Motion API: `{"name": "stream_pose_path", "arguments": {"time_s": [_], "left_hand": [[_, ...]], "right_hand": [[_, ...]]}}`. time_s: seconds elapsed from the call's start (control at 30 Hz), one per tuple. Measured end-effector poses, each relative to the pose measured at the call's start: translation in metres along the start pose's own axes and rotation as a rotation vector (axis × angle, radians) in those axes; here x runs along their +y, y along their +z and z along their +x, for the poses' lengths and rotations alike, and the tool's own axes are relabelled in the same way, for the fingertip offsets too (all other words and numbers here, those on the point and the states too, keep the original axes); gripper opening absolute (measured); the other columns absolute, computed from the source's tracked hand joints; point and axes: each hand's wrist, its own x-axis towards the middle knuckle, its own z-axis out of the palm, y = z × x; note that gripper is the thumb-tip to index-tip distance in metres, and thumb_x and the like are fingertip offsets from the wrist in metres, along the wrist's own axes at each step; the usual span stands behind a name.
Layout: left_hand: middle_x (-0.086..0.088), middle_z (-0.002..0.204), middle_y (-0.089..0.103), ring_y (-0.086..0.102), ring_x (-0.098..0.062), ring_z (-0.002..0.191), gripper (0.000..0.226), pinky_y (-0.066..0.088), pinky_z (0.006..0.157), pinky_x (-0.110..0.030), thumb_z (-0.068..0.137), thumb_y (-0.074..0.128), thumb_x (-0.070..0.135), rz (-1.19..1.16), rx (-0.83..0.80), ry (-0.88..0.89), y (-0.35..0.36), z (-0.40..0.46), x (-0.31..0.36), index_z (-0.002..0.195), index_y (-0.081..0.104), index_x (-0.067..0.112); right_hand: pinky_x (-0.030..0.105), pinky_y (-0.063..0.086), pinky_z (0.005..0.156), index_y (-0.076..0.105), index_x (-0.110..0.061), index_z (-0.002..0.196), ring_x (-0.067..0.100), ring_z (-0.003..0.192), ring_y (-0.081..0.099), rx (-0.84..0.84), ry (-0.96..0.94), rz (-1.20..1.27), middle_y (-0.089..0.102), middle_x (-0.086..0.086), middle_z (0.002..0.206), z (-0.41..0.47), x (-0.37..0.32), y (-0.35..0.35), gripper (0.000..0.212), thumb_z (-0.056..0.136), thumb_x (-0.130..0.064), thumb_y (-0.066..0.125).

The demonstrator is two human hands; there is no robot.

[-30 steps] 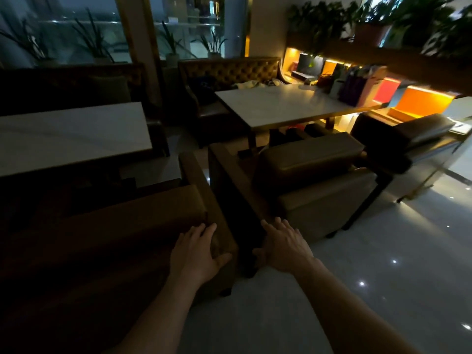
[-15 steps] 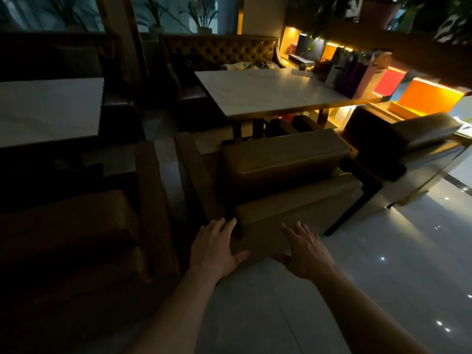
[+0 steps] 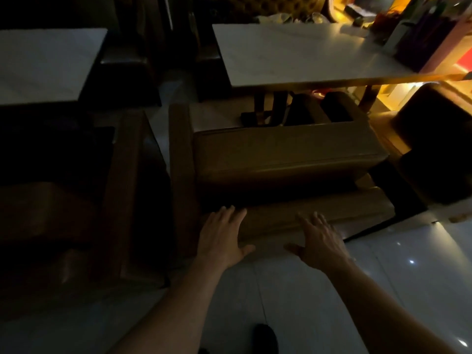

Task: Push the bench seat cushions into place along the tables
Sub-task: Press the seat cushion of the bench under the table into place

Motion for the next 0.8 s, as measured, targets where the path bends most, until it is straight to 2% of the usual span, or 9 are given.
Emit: {"name": "stream_pose_path", "arguments": {"time_s": [0.13,0.4,0.6,0.8], "left_hand": [[0.000,0.163,0.012,0.008,-0.023,0.149,0.099,0.010,0.121,-0.044,0.077,0.061,0.072,0.030,-0.011,-0.087,0.024,0.039,0.016,0.154,0.010,0.035],[0.000,0.164,0.009,0.004,-0.023,0.149,0.111,0.005,0.121,-0.044,0.069,0.069,0.071,0.031,-0.059,-0.170,0.066,0.087,0.039,0.154,0.007,0.036],[0.000,0.162,0.016,0.009,-0.024,0.149,0.121,0.005,0.122,-0.045,0.061,0.075,0.070,0.076,-0.072,-0.181,0.076,0.100,0.038,0.154,0.006,0.035],[0.002,0.151,0.035,0.030,-0.023,0.139,0.111,0.016,0.119,-0.042,0.062,0.076,0.069,0.080,-0.033,-0.155,0.072,0.102,0.035,0.151,0.020,0.032]], "right_hand": [[0.054,0.017,0.121,0.007,-0.030,0.158,0.034,0.152,0.003,-0.034,-0.079,0.016,0.008,0.016,0.165,0.051,0.035,0.004,0.102,0.081,-0.070,0.061],[0.058,0.001,0.121,-0.012,-0.033,0.156,0.033,0.151,-0.014,-0.130,-0.166,-0.109,-0.011,0.013,0.165,0.118,0.080,0.011,0.123,0.073,-0.067,0.073],[0.070,0.007,0.116,-0.007,-0.031,0.157,0.033,0.151,-0.011,-0.136,-0.152,-0.114,-0.006,0.010,0.166,0.136,0.102,0.008,0.130,0.065,-0.069,0.076],[0.073,0.016,0.113,0.000,-0.032,0.158,0.033,0.152,0.000,-0.122,-0.183,-0.171,0.008,0.005,0.166,0.141,0.102,0.011,0.127,0.063,-0.074,0.074]]}}
